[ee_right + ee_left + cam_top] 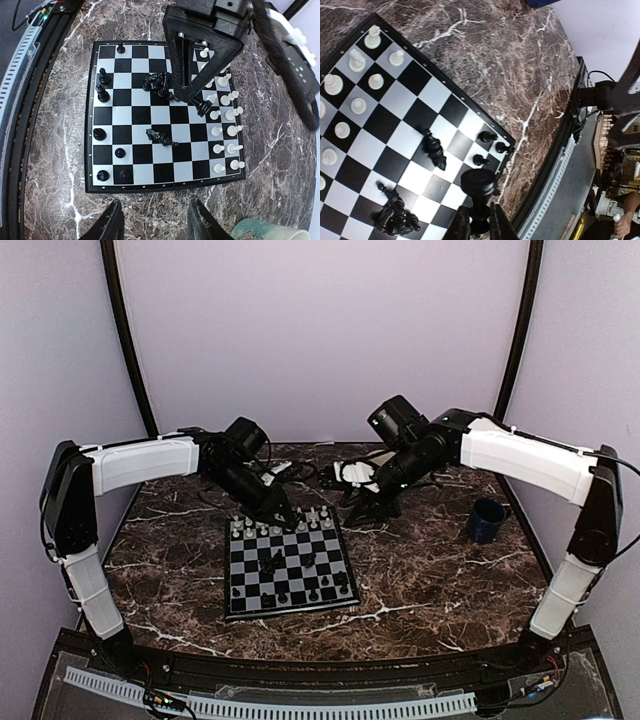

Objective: Set up the chess pieces on the board
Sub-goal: Pass from the left arm to the right

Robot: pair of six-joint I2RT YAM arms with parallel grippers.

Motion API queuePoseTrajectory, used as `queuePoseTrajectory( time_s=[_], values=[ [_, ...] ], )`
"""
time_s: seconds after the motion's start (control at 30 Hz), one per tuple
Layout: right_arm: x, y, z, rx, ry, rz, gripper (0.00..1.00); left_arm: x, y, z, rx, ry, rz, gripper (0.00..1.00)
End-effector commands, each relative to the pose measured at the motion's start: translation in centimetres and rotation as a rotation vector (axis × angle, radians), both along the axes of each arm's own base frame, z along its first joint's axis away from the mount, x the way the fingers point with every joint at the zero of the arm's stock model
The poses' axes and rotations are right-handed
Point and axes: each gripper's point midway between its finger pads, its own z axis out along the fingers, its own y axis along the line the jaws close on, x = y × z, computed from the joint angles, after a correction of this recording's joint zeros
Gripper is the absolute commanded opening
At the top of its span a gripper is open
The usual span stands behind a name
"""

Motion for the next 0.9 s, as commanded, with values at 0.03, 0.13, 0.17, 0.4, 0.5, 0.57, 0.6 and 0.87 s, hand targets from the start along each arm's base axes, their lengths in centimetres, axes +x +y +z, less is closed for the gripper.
queuePoseTrajectory(
  time_s=[0.03,0.13,0.17,0.4,0.5,0.57,0.6,0.87],
  values=[
    [2.4,3.5,0.4,-0.039,-0.216,-0.015,0.48,-2.9,-1.2,3.4,-0.155,0.111,-0.108,0.15],
    [2.1,5.5,0.1,-0.055,-0.278,0.020,0.50,-3.7,-1.4,3.6,-0.181,0.159,-0.135,0.15],
    [2.0,6.1,0.0,-0.061,-0.299,0.031,0.50,-3.9,-1.4,3.6,-0.189,0.168,-0.139,0.15],
    [1.5,8.3,-1.5,-0.121,-0.403,0.105,0.51,-4.3,-1.7,4.1,-0.222,0.196,-0.153,0.15],
    [1.1,8.8,-2.1,-0.137,-0.420,0.129,0.51,-4.5,-1.8,4.3,-0.235,0.208,-0.160,0.15],
    [0.8,9.1,-2.2,-0.139,-0.428,0.137,0.50,-4.6,-1.8,4.3,-0.239,0.216,-0.161,0.15],
    [0.6,9.2,-2.3,-0.142,-0.430,0.141,0.50,-4.7,-1.8,4.2,-0.240,0.222,-0.162,0.15],
    [0.2,9.4,-3.2,-0.168,-0.459,0.158,0.41,-5.2,-1.9,4.5,-0.265,0.257,-0.175,0.15]
  ],
)
